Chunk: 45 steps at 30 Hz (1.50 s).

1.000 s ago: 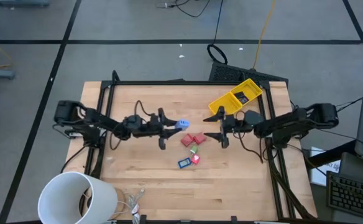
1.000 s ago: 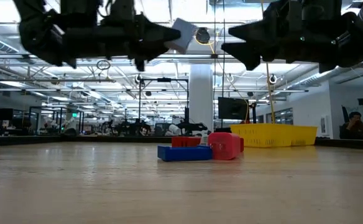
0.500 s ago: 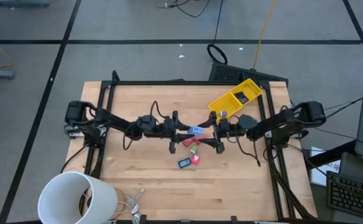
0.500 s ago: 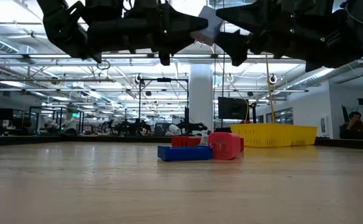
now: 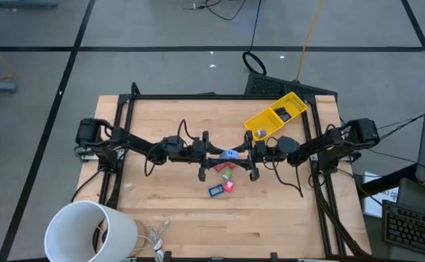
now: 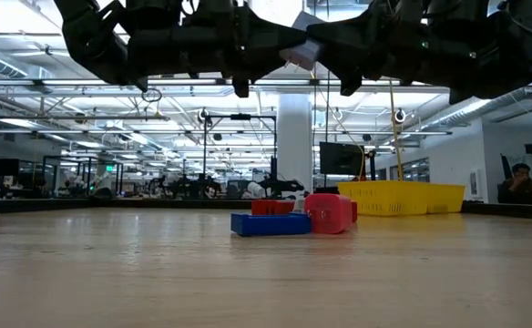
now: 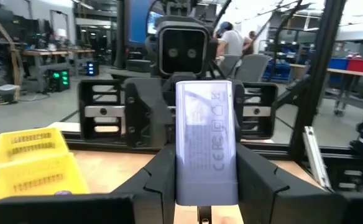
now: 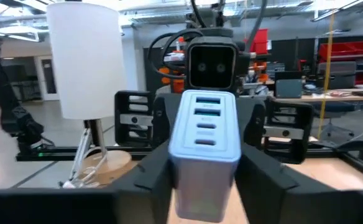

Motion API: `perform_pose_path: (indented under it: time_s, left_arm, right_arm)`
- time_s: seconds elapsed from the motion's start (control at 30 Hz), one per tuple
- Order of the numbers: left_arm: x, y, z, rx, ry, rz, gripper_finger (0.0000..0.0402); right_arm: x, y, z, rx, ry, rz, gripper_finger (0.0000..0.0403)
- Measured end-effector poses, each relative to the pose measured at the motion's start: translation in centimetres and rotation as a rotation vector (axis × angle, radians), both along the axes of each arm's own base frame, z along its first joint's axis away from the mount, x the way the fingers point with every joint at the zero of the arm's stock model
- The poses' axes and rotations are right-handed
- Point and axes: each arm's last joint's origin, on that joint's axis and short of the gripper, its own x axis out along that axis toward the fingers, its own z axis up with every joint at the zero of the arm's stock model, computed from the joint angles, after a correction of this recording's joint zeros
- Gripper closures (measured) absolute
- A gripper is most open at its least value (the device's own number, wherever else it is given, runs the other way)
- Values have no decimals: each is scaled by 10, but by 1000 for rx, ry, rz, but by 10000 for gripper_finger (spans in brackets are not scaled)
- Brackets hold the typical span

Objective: Pick & Place Office items
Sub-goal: Put the light blue charger adapter into the left yellow bin

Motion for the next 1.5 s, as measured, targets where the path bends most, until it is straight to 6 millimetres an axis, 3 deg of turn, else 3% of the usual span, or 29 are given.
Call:
perform_pose_path:
  time_s: [0.07, 0.3, 0.57, 0.8, 1.03, 1.3, 1.5]
  left_arm:
    - [0, 1, 0, 4, 0, 10, 283]
    - [0, 1, -2, -24, 17, 47, 272]
    - [-2, 2, -1, -121, 67, 52, 121]
    - [-19, 5, 21, -82, 183, 110, 49]
    - [-38, 7, 32, -33, 322, 188, 24]
    - [-39, 7, 30, -31, 343, 190, 24]
    - [-39, 7, 30, -41, 347, 191, 34]
  right_arm:
    - [0, 0, 0, 5, -1, -8, 290]
    - [0, 0, -1, 10, 9, 0, 290]
    - [0, 0, -3, -1, 34, 12, 290]
    - [1, -7, -6, 21, 66, -6, 290]
    - [-3, -18, -4, 27, 143, -50, 290]
    - [-27, -35, 14, 40, 284, -136, 290]
    - [-48, -45, 17, -1, 382, -336, 290]
